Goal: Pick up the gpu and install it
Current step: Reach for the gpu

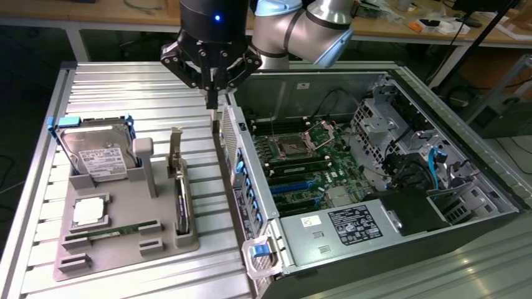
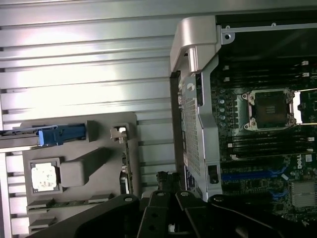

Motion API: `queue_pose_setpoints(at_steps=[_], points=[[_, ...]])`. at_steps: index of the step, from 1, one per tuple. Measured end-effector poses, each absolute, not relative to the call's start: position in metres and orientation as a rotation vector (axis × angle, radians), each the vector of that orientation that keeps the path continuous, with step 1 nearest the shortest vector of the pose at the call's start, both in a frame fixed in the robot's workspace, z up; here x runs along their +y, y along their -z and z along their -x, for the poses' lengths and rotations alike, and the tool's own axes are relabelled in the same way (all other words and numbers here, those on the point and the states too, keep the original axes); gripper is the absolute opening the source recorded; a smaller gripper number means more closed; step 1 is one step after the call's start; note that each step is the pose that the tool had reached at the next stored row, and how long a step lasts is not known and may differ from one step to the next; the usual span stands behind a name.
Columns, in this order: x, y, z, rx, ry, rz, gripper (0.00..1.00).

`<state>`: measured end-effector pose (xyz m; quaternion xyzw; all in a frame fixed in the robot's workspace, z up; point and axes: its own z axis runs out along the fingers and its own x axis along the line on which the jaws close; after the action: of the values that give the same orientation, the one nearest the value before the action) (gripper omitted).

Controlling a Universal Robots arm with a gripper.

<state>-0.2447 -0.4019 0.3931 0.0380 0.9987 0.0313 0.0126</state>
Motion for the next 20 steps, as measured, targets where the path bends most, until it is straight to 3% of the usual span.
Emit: queue_pose_setpoints(at_steps=[20], points=[[-0.403,-0.393,0.259,3.113,-0.098,-0.118,0.11]])
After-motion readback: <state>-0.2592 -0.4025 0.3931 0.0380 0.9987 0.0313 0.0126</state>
